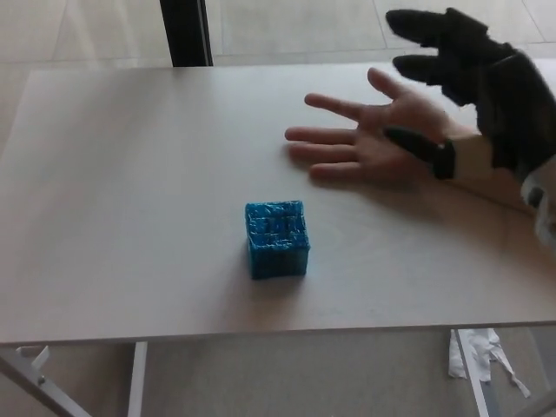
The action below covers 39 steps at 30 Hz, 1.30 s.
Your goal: The robot uses its right hand to pick up a cube kept in the middle of the desk infront of it and hands it to a person
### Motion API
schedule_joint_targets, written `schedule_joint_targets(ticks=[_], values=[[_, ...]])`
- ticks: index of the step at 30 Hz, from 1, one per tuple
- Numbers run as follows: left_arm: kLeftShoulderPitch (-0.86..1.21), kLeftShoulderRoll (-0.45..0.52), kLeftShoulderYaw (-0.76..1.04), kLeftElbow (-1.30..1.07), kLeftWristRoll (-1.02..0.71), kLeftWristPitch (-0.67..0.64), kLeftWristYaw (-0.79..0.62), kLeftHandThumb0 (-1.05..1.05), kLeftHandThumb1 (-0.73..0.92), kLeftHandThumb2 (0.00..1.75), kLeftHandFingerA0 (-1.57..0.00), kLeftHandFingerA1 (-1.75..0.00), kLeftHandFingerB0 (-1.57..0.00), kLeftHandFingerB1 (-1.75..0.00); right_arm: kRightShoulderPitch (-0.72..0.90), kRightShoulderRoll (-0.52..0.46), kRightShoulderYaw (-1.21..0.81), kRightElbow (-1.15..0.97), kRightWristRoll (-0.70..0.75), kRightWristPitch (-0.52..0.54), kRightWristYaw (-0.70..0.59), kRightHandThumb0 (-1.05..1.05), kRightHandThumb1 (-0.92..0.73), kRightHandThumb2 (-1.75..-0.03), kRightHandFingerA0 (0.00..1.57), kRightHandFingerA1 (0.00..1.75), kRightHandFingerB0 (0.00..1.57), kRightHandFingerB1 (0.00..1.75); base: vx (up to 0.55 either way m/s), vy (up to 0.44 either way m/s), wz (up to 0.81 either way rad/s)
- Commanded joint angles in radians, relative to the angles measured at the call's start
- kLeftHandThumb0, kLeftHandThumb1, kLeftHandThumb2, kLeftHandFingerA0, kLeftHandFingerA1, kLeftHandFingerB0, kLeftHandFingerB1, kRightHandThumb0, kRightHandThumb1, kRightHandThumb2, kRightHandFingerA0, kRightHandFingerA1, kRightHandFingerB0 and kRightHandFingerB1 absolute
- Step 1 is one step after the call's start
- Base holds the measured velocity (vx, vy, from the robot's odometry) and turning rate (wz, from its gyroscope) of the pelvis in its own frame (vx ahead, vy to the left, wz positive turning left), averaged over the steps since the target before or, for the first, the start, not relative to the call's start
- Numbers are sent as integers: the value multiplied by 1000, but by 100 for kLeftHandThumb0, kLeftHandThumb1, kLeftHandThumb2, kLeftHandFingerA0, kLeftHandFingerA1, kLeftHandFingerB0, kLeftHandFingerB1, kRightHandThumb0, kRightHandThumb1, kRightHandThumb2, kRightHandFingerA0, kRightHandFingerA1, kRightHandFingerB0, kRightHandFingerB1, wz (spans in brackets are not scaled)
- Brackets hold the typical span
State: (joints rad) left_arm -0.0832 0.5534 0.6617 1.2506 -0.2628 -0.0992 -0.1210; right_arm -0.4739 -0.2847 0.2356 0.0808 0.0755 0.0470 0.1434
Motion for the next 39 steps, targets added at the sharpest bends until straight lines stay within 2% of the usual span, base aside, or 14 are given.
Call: schedule_joint_targets(ticks=[1,2,3,4,5,9,17,23,24,31,36,37,38,39], values=[[2,20,-4,4,-21,-26,-14,-61,36,78,-64,-61,-47,-50,-57,-14,196,119,-271,-20,39,-76,-55,-58,25,53,27,36,0,0,0],[1,20,-5,4,-20,-26,-14,-61,36,78,-64,-61,-47,-50,-62,-18,206,124,-277,-16,41,-76,-55,-58,25,53,27,36,0,0,0],[1,18,-5,4,-21,-25,-11,-59,46,55,-70,-52,-54,-38,-69,-24,222,135,-295,-28,39,-74,-43,-82,26,56,24,45,0,0,0],[0,18,-4,4,-21,-25,-10,-59,46,55,-70,-52,-54,-38,-72,-27,230,140,-303,-34,38,-74,-43,-82,26,56,24,45,0,0,0],[1,16,-5,3,-22,-27,-10,-60,45,55,-70,-52,-53,-38,-86,-35,260,159,-333,-51,42,-72,-53,-57,30,49,29,35,0,0,0],[2,16,-6,-1,-23,-27,-13,-62,45,55,-71,-52,-53,-38,-117,-37,315,168,-391,0,44,-76,-56,-58,23,53,25,40,0,0,0],[0,17,-9,3,-21,-23,-11,-59,46,55,-78,-54,-54,-38,-151,-3,372,229,-441,-24,2,-76,-56,-58,25,52,28,40,0,0,0],[-6,18,-16,8,-17,-25,-15,-59,45,54,-73,-51,-55,-38,-203,45,424,244,-515,19,-17,-79,-59,-59,17,53,26,43,0,0,0],[-8,18,-17,8,-16,-23,-11,-56,45,55,-72,-52,-54,-38,-213,58,432,252,-526,28,-21,-80,-45,-87,15,56,22,50,0,0,0],[-13,19,-26,6,-12,-28,-13,-58,44,55,-76,-56,-55,-39,-234,107,469,305,-577,30,-33,-81,-46,-88,10,56,19,51,0,0,0],[-12,23,-47,2,-5,-25,-8,-59,46,55,-77,-55,-55,-38,-212,142,492,345,-622,18,-61,-82,-45,-88,10,59,19,54,0,0,0],[-17,24,-43,7,-12,-15,-7,-54,46,55,-77,-53,-54,-38,-198,144,501,345,-625,24,-43,-84,-60,-59,6,59,19,50,0,0,0],[-17,24,-44,7,-13,-15,-7,-54,46,55,-77,-53,-54,-38,-197,146,499,347,-629,22,-43,-84,-60,-59,6,59,19,50,0,0,0],[-17,21,-56,7,-3,-21,-6,-59,37,78,-65,-61,-47,-50,-185,138,502,341,-636,23,-33,-88,-49,-91,4,56,14,55,0,0,0]])
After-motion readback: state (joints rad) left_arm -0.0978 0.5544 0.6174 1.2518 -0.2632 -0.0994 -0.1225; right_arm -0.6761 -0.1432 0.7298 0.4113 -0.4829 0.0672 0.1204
